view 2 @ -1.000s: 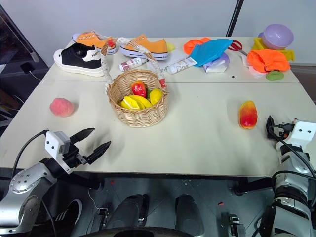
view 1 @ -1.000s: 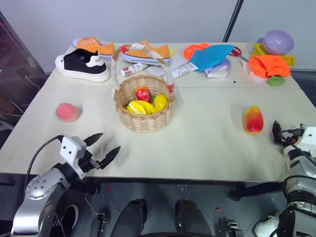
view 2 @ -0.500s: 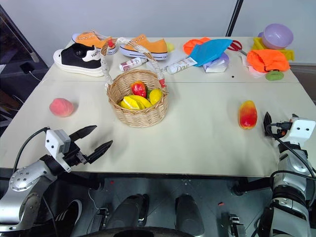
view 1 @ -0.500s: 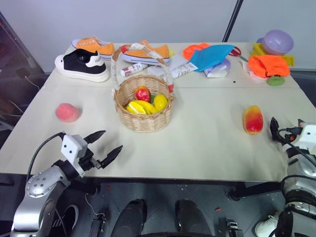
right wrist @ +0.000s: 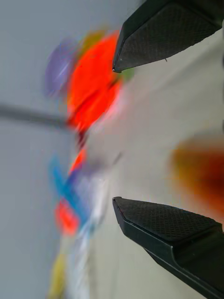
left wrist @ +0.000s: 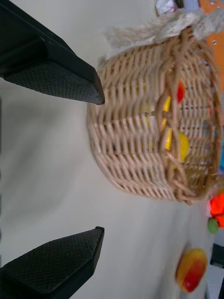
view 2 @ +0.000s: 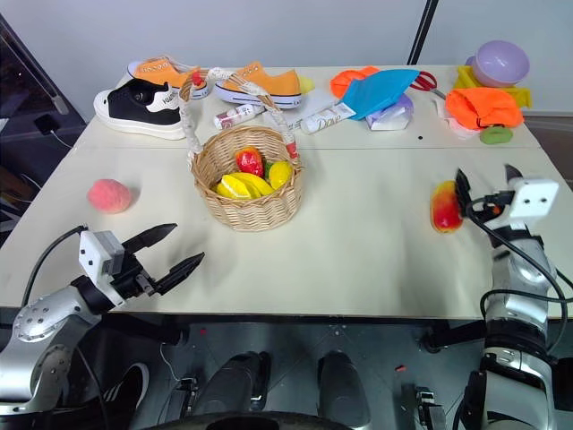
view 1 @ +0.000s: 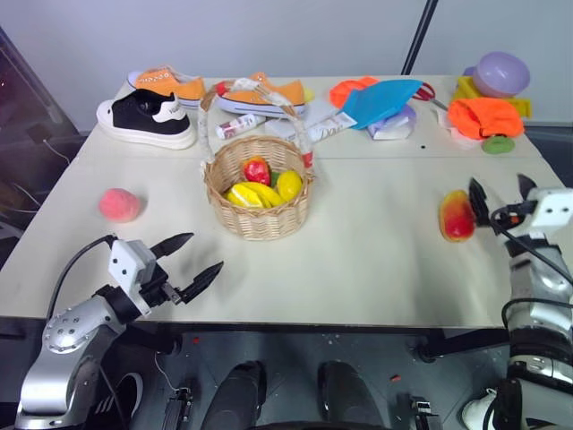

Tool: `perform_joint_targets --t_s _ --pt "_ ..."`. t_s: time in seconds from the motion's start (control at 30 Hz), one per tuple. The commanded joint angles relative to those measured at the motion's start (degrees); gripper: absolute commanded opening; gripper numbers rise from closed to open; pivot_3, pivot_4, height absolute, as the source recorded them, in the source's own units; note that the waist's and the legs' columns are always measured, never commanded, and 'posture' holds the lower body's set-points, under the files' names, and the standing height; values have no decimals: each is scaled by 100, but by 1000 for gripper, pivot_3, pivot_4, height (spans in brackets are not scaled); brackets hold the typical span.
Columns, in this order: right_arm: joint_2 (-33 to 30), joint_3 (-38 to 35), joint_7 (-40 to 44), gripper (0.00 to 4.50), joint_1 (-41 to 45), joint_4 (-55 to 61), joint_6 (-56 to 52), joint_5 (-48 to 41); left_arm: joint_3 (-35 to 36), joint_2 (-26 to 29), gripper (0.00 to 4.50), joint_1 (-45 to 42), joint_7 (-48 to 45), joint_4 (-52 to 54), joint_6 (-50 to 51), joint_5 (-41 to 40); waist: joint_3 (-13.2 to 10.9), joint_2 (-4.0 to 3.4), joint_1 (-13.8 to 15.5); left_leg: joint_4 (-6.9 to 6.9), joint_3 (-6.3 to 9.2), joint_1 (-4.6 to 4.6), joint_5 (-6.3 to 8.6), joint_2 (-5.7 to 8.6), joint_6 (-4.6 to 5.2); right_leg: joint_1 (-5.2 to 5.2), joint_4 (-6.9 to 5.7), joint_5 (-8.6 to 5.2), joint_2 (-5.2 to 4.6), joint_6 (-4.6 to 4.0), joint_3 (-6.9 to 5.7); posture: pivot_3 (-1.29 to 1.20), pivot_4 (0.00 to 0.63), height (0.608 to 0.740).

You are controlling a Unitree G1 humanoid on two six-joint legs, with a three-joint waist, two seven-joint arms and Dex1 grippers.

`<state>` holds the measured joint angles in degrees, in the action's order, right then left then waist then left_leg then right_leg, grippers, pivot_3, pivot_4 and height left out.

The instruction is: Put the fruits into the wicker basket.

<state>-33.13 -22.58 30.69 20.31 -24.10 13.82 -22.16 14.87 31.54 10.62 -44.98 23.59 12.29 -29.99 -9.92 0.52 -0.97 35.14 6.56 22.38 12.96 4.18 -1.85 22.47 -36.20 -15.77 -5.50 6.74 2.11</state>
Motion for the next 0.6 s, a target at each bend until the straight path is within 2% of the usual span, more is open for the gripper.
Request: perform_joint_targets --t_s 0.03,0.13,0.3,0.37,0.43,0.5,0.6 --pt "25 435 704 4448 -169 1146 -611 -432 162 93 4500 -45 -86 143 45 -243 0 1 14 0 2 0 0 -2 0 0 0 0 1 1 -1 0 150 740" --pt "-115 540 985 4448 -330 1647 -1088 -600 150 176 4500 -30 -133 194 94 -276 0 3 65 -1 6 3 2 1 3 -1 3 0 -1 2 -5 0 150 740" --pt "-320 535 893 4448 -80 1996 -1764 -600 130 381 4500 -205 -268 314 127 -392 -5 -4 46 3 0 9 4 7 5 2 8 0 -8 0 0 0 150 740" --pt "-318 529 607 4448 -174 1977 -1756 -307 78 428 4500 -342 -360 354 138 -494 -5 -3 41 1 2 9 4 2 5 4 8 0 -6 -1 -2 0 150 740" --pt "-233 318 -255 4448 -376 1956 -1911 120 31 434 4500 -459 -398 368 124 -492 -4 -2 46 -4 4 8 4 -1 4 6 8 -1 -6 -1 -5 0 150 740" --pt "-278 232 -774 4448 -679 2125 -2058 555 4 436 4500 -521 -451 356 126 -509 -4 -2 72 -7 4 10 4 1 4 9 8 0 -5 0 -5 0 150 740" --pt "-185 144 -1039 4448 -945 2656 -2669 401 -46 454 4500 -553 -589 324 160 -585 -6 -6 83 -9 -1 17 5 6 5 17 8 0 -7 1 -2 0 150 740"
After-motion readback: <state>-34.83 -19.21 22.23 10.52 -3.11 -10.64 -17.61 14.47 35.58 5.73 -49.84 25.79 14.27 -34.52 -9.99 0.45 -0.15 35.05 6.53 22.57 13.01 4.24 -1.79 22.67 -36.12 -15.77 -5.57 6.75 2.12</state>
